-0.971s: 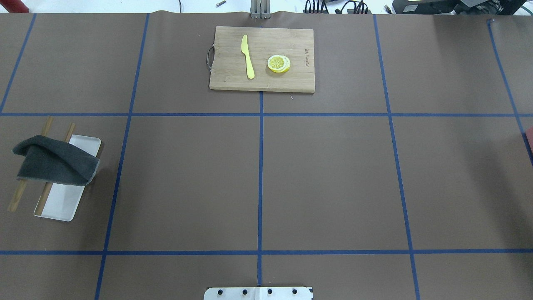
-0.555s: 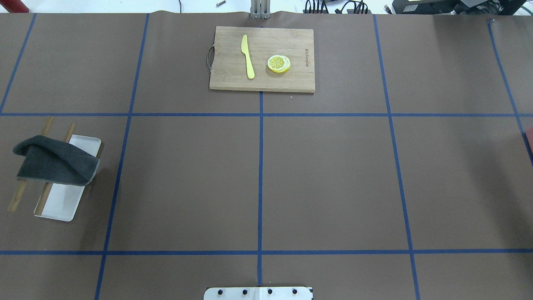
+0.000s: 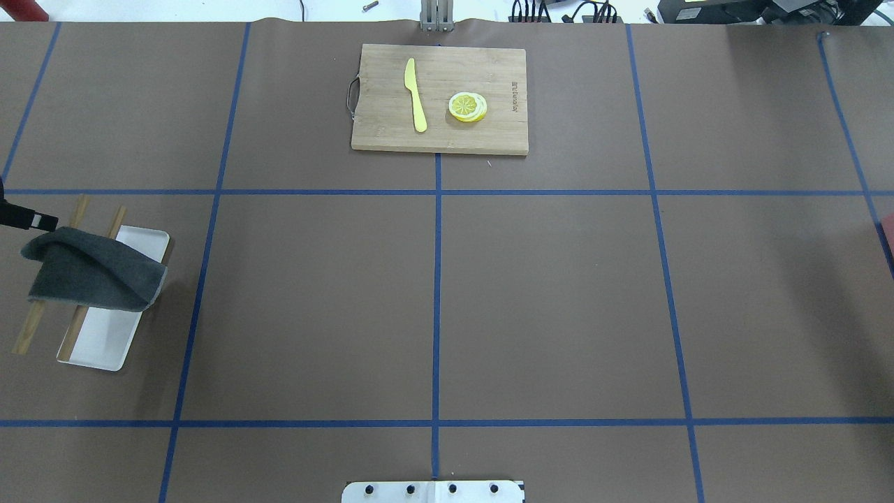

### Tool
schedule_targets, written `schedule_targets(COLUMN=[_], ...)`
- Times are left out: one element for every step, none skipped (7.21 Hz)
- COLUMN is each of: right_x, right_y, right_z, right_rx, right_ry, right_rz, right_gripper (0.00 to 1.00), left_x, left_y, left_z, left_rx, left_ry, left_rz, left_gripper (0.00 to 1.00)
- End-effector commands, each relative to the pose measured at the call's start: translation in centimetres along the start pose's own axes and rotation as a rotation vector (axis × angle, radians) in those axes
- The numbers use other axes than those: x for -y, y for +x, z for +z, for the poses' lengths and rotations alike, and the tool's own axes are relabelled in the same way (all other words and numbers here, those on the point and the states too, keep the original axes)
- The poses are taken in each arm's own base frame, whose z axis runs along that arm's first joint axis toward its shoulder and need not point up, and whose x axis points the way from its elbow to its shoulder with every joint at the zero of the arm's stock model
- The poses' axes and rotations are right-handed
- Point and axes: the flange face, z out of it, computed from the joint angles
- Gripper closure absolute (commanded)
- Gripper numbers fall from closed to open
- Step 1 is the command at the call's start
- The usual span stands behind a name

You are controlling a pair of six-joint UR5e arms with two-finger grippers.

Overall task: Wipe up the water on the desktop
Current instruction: 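Reach the left gripper down and grasp the grey cloth on the white tray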

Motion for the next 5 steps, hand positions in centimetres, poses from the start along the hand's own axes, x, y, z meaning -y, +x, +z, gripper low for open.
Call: schedule_targets(right_x=[0.01,0.00,0.00,-0.01,-0.01], right_y=[0.04,0.09,0.09,0.14,0.14], right_z=[0.03,0.08,0.08,0.14,0.14], right_rx=[0.001,0.001,0.001,0.001,0.001], right_ry=[0.000,-0.002,-0.002,-0.003,-0.003], right_rz=[0.001,0.002,0.002,0.005,0.005], right_gripper=[0.00,0.00,0.00,0.00,0.00], left_x=[0.64,0.57,0.28,0.13,0.05], left_y=[0.96,1.20,1.21,1.10,1.05], left_z=[1.00,0.93,0.80,0.80,0.81], left_rx=[-0.015,-0.023,-0.031,-0.030,-0.029], left_ry=[-0.010,-0.008,-0.002,-0.003,-0.004], left_rz=[0.017,0.024,0.035,0.032,0.031], left_gripper=[0.26,0.26,0.26,0.27,0.38])
